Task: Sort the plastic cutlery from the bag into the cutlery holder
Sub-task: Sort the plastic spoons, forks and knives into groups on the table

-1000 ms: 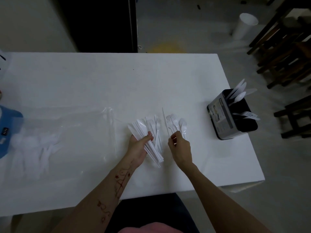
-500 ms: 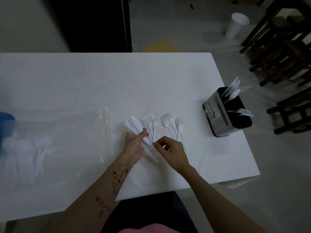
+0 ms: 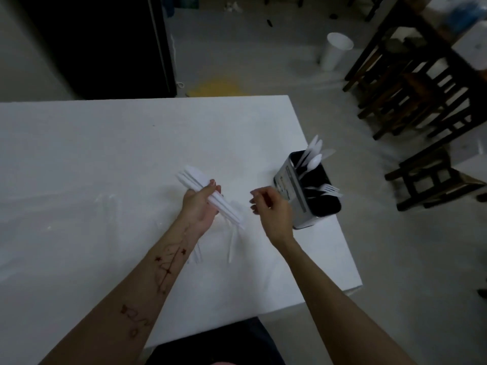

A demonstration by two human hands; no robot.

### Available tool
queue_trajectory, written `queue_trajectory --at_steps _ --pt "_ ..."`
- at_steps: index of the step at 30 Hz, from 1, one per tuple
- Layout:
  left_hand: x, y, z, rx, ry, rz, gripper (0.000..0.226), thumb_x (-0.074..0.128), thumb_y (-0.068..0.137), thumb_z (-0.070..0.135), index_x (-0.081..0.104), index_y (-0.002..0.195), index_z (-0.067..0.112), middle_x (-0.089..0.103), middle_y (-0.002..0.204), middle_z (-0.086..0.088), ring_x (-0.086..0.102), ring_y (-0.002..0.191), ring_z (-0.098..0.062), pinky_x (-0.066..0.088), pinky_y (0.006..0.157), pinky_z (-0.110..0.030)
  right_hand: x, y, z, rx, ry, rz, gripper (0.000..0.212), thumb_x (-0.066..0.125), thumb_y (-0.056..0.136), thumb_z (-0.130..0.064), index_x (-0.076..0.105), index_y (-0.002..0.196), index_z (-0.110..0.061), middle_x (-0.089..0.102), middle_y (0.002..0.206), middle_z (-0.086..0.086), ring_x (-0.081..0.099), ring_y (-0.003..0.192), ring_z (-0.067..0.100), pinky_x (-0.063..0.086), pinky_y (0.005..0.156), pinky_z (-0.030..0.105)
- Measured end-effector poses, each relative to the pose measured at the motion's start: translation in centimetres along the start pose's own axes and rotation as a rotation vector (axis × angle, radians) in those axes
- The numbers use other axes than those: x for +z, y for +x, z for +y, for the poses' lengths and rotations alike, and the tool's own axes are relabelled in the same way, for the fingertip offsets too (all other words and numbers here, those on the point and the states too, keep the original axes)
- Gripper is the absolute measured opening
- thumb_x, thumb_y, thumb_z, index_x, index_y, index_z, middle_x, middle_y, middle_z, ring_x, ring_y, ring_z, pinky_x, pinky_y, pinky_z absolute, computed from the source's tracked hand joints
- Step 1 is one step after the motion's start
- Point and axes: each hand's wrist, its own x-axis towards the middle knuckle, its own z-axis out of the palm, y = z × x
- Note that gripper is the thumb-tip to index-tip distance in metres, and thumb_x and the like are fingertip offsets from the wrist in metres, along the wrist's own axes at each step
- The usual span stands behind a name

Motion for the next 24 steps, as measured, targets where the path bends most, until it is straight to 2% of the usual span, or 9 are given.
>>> queue_trajectory --at_steps 4,6,8,11,13,17,21,24 --pt "9.0 2.4 0.1 -0.004 -0.073 -0.091 0.01 0.058 0.09 0.001 0.056 0.085 0.009 0.058 0.081 -0.006 0.058 0.073 -0.013 0.05 0.07 -0.031 -5.7 4.0 -3.0 -0.082 0.078 0.174 0.014 0.058 0.096 -0.019 0.069 0.09 -0.012 0.071 0.077 -0.001 0.066 0.069 0.007 0.053 0.07 0.025" --pt "13.0 3.6 0.2 0.024 -0.12 -0.115 0.011 0.058 0.09 -0.001 0.056 0.085 0.008 0.058 0.083 -0.005 0.058 0.073 -0.014 0.049 0.079 -0.034 -8.3 5.7 -3.7 -0.114 0.079 0.26 0.015 0.056 0.096 -0.023 0.069 0.088 -0.021 0.072 0.078 -0.003 0.068 0.074 0.014 0.055 0.074 0.033" --pt "16.2 4.8 -0.2 0.087 -0.141 -0.104 0.011 0.057 0.09 -0.003 0.056 0.096 0.005 0.057 0.085 -0.005 0.058 0.074 -0.015 0.049 0.088 -0.035 -10.6 7.0 -3.7 -0.119 0.128 0.319 0.015 0.054 0.095 -0.022 0.068 0.09 -0.023 0.072 0.079 -0.001 0.07 0.078 0.02 0.057 0.08 0.042" --pt "19.4 6.3 -1.2 0.234 -0.085 -0.033 0.032 0.056 0.091 -0.003 0.043 0.119 0.003 0.055 0.09 -0.004 0.058 0.074 -0.014 0.052 0.075 -0.024 -12.8 8.5 -3.1 -0.098 0.208 0.361 0.015 0.053 0.097 -0.017 0.068 0.094 -0.015 0.072 0.081 0.003 0.07 0.075 0.02 0.059 0.082 0.046" --pt "20.5 6.9 -2.1 0.302 -0.036 -0.004 0.031 0.055 0.092 0.0 0.038 0.117 0.008 0.055 0.091 -0.002 0.058 0.075 -0.012 0.05 0.071 -0.021 -13.6 9.1 -2.4 -0.082 0.215 0.377 0.015 0.054 0.097 -0.015 0.068 0.094 -0.013 0.072 0.081 0.003 0.07 0.074 0.019 0.059 0.081 0.047" --pt "21.2 7.0 -4.4 0.42 0.217 -0.01 0.029 0.052 0.095 0.011 0.032 0.116 0.014 0.057 0.091 0.004 0.058 0.083 -0.01 0.046 0.08 -0.024 -14.2 10.1 -1.0 -0.067 0.227 0.419 0.015 0.054 0.096 -0.014 0.068 0.093 -0.014 0.071 0.081 0.002 0.069 0.074 0.021 0.058 0.08 0.049" --pt "21.0 5.6 -7.0 0.538 0.548 -0.115 0.04 0.049 0.097 0.022 0.027 0.129 0.014 0.055 0.105 0.002 0.057 0.09 -0.007 0.046 0.073 -0.014 -13.8 11.0 -0.7 -0.081 0.224 0.447 0.014 0.054 0.097 -0.015 0.068 0.094 -0.014 0.071 0.084 -0.002 0.069 0.079 0.016 0.058 0.082 0.046" --pt "20.0 5.2 -8.6 0.587 0.783 -0.214 0.042 0.046 0.098 0.03 0.023 0.131 0.021 0.05 0.117 0.001 0.055 0.101 -0.013 0.047 0.081 -0.022 -13.4 11.4 -0.9 -0.142 0.177 0.467 0.013 0.055 0.097 -0.019 0.067 0.096 -0.017 0.071 0.091 -0.008 0.067 0.089 0.014 0.055 0.083 0.041"
